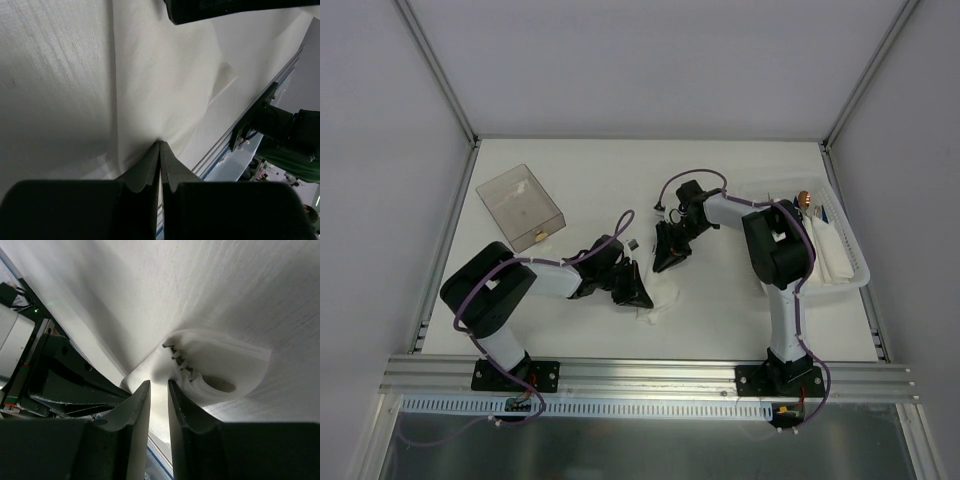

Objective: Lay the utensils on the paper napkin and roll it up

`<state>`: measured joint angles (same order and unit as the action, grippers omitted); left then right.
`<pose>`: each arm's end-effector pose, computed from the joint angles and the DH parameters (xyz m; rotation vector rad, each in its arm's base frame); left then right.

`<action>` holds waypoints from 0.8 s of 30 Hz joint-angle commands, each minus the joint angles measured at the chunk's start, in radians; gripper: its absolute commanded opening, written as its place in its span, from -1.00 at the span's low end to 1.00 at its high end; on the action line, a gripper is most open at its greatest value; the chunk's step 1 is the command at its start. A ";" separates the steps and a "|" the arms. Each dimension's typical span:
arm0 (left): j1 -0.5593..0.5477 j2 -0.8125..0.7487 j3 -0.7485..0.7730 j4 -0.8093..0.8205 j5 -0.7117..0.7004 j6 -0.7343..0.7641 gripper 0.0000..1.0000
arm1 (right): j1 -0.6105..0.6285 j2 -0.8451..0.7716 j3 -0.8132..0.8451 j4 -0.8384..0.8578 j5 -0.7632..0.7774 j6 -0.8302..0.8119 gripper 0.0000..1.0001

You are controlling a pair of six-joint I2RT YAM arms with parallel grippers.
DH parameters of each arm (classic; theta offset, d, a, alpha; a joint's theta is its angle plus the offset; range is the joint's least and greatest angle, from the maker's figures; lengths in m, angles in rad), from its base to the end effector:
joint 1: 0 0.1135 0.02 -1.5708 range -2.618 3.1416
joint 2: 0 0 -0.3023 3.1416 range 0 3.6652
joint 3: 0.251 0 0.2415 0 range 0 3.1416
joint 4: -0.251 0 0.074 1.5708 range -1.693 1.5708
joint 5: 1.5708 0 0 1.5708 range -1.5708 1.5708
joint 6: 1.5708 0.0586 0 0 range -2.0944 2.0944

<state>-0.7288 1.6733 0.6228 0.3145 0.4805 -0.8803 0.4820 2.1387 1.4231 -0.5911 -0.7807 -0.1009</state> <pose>0.2152 -0.2284 0.1565 0.0849 2.6140 -1.2725 0.3607 0.2353 0.1485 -0.9494 2.6332 1.1995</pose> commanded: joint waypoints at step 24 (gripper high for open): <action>0.172 0.109 0.072 -0.190 -0.079 0.138 -1.00 | 0.040 -0.014 0.057 0.017 -0.103 0.018 -0.52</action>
<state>-0.5678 1.7351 0.7136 0.2256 0.5407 -0.8124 0.5198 2.1056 1.4422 -0.5930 -0.8585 -0.1349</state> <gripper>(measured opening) 0.006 0.242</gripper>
